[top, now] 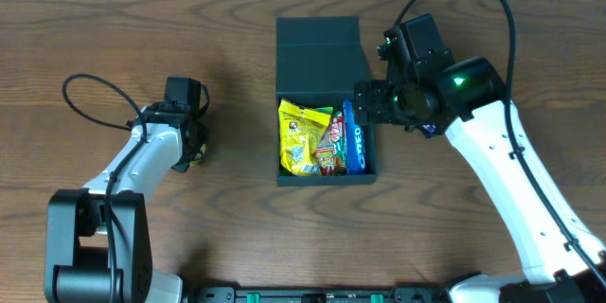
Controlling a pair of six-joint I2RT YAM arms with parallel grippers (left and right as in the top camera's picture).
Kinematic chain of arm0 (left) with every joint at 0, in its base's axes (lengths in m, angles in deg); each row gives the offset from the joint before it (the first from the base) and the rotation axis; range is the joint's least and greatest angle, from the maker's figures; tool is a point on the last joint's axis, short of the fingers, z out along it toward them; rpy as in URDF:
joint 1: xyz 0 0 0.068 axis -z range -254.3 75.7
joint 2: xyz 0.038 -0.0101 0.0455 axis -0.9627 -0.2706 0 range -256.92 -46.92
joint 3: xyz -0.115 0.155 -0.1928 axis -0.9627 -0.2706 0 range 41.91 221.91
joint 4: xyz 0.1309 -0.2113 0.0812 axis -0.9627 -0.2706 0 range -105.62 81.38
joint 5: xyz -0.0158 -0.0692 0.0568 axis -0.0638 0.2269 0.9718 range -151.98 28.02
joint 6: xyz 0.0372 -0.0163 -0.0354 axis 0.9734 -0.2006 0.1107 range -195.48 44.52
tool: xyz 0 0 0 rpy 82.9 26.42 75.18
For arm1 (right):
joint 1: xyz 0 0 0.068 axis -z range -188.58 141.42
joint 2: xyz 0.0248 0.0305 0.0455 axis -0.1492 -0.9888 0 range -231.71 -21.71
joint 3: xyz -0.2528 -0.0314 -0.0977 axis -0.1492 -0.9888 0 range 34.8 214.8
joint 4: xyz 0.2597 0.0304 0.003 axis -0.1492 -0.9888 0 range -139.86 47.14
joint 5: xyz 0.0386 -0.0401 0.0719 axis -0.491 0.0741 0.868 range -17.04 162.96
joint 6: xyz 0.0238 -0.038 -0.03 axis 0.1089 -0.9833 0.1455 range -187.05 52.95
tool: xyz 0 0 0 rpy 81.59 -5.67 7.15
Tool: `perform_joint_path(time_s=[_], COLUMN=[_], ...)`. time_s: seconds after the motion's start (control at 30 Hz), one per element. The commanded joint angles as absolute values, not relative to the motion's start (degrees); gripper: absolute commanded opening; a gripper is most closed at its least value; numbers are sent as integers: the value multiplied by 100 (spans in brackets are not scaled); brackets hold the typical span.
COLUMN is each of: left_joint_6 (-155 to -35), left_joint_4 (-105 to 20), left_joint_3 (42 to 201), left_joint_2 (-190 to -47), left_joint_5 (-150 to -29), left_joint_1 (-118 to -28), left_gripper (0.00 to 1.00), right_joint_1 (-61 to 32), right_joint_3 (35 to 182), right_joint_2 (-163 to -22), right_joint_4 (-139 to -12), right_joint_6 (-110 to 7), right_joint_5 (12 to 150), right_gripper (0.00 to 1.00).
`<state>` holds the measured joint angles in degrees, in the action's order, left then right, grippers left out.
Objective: Pack container
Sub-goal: 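Place the Mentos tube into the box with the left gripper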
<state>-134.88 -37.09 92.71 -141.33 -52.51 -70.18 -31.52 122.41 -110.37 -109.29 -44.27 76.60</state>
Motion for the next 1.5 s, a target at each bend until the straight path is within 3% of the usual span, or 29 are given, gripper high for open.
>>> perform_joint_path(time_s=[0.0, 0.3, 0.57, 0.83, 1.07, 1.1, 1.13, 1.2, 1.23, 1.47], left_joint_6=[-12743, -11123, -10837, -11344, -11495, -11492, -11492, -11457, -11396, -10894], left_joint_4=[-3724, -4353, -4369, -3554, -3291, -3276, -3274, -3278, -3280, -3584], left_joint_3=[9282, 10318, 11099, 11099, 11101, 11103, 11103, 11103, 11109, 11348], left_joint_2=[-14203, -13722, -12791, -13281, -14074, -14144, -14201, -14221, -14194, -13786], left_joint_5=[-4953, -4977, -4988, -5262, -5795, -5871, -5882, -5874, -5845, -5535], left_joint_1=[-7064, -6880, -5343, -3195, -2710, -2714, -2714, -2712, -2714, -2834], left_gripper=[32, 6, 6, 6, 6, 10, 21, 54, 61, 78], right_joint_1=[-3115, -2686, -1519, -914, -888, -888, -888, -888, -888, -909], right_joint_3=[12204, 12204, 12204, 12204, 12204, 12204, 12204, 12204, 12204, 12110], right_joint_2=[-11074, -11074, -11074, -11074, -11074, -11074, -11074, -11074, -11074, -11088], right_joint_4=[-10938, -10973, -11192, -11404, -11609, -11616, -11620, -11620, -11618, -11312], right_joint_6=[-4505, -4551, -4547, -4549, -4593, -4593, -4593, -4597, -4619, -4746], right_joint_5=[7478, 6886, 6891, 7107, 7109, 7109, 7109, 7109, 7107, 7109], right_gripper=[87, 88, 88, 88, 88, 88, 88, 89, 89, 91])
